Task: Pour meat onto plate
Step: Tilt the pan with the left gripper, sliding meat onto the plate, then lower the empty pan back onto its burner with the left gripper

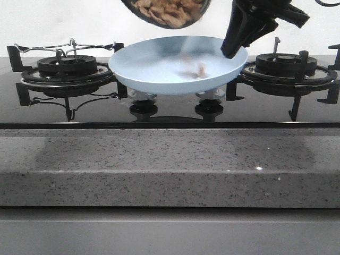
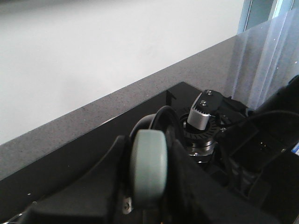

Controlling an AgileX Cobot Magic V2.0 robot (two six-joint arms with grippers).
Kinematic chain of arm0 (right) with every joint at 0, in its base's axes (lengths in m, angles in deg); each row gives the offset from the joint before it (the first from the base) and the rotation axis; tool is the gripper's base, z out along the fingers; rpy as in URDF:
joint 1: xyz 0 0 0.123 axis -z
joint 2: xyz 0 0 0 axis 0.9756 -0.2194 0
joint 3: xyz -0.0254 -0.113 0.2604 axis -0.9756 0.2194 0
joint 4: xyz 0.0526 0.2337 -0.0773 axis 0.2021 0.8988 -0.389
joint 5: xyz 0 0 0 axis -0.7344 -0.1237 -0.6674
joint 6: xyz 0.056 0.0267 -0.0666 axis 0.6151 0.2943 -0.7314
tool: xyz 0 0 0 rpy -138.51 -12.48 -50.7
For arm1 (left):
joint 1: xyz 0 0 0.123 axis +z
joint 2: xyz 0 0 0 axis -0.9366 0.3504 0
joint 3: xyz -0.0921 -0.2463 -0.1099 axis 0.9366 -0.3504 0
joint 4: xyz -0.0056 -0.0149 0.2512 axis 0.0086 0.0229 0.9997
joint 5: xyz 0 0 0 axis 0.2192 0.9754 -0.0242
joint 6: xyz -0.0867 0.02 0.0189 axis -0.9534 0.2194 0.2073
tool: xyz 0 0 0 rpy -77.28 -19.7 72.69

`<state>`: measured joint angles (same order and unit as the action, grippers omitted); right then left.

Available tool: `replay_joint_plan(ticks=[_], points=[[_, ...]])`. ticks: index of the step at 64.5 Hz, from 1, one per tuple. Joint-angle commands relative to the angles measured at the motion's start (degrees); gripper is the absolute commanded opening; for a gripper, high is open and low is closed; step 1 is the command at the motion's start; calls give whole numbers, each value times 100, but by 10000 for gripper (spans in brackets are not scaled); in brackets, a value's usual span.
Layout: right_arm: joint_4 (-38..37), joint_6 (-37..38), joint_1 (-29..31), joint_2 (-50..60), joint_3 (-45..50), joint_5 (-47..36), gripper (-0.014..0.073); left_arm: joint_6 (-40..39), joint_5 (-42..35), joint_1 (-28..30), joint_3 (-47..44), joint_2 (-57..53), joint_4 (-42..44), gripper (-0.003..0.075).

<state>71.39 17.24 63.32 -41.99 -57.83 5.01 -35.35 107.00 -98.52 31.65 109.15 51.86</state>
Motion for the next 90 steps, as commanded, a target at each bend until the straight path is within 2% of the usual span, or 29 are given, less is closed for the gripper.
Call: replay_joint_plan(ticks=[1,23,45,53,60,64,70,78,84,90], points=[[210,-41,18,343,-148,-209,-59,-261,-592,-155,296,-248,532,-20],[210,-41,18,343,-148,-209,-59,-343,-641,-548,317,-248,1899,-20],[210,-41,18,343,-148,-209,-59,-418,-641,-924,317,-334,2613,-20],[210,-41,18,343,-148,-209,-59,-825,-619,-860,317,-439,2652,-20],[210,-41,18,343,-148,-209,-59,-1461,-558,-558,317,-472,2526,-20],[210,-41,18,343,-148,-209,-59,-1747,-580,-207,317,-472,2063,-20],[210,-41,18,343,-148,-209,-59,-1737,-610,458,303,-472,824,-20],[210,-41,18,343,-148,-209,-59,-1337,-463,1537,305,-422,-862,-20],[210,-41,18,343,-148,-209,-59,-809,26,2340,305,-280,-2266,-20],[210,-41,18,343,-148,-209,-59,-386,900,3155,255,50,-3846,-20]])
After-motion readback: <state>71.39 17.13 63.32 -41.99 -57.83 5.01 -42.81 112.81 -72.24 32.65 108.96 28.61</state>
